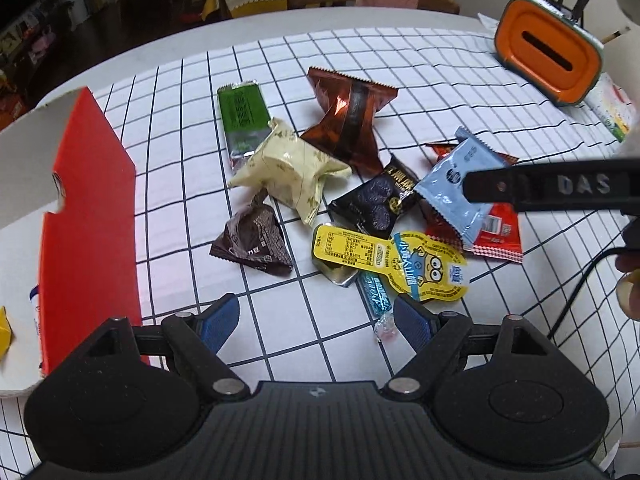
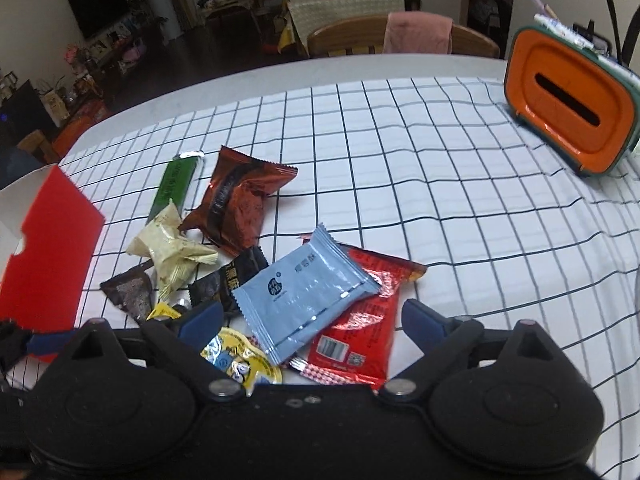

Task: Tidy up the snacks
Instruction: 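Grasp the blue wrapped candy with the left tool while the right tool grasps the light-blue pack, then carry both snacks into the red box and open both tools to release them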

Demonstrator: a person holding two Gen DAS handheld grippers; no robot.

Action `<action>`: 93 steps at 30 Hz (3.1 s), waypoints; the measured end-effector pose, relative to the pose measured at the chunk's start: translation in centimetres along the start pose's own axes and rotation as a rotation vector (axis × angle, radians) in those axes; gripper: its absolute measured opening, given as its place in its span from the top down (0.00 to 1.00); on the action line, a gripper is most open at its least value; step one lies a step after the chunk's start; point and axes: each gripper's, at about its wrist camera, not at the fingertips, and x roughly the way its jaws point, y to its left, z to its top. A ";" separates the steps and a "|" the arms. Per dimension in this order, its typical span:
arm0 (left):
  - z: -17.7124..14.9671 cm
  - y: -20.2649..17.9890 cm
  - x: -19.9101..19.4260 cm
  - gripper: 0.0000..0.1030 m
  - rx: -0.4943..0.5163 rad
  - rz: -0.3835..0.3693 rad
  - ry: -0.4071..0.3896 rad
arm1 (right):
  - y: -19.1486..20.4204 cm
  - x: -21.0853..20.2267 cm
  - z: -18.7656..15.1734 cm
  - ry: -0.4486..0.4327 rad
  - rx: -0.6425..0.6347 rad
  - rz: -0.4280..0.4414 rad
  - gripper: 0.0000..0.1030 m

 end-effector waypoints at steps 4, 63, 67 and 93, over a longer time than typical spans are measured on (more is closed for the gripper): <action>-0.1 -0.2 0.5 0.18 -0.003 0.009 0.011 | 0.1 1.7 0.6 0.023 0.067 -0.027 0.09; -2.2 2.7 -1.9 0.89 -0.112 -0.083 0.040 | 2.1 -4.4 -3.4 0.012 0.014 0.040 0.54; -2.6 3.7 -3.5 0.89 -0.112 -0.089 0.022 | 3.5 -5.4 -3.9 0.009 -0.001 0.057 0.54; -2.3 16.3 -13.1 0.89 -0.137 0.013 -0.195 | 18.7 -8.5 -0.5 -0.096 -0.198 0.171 0.54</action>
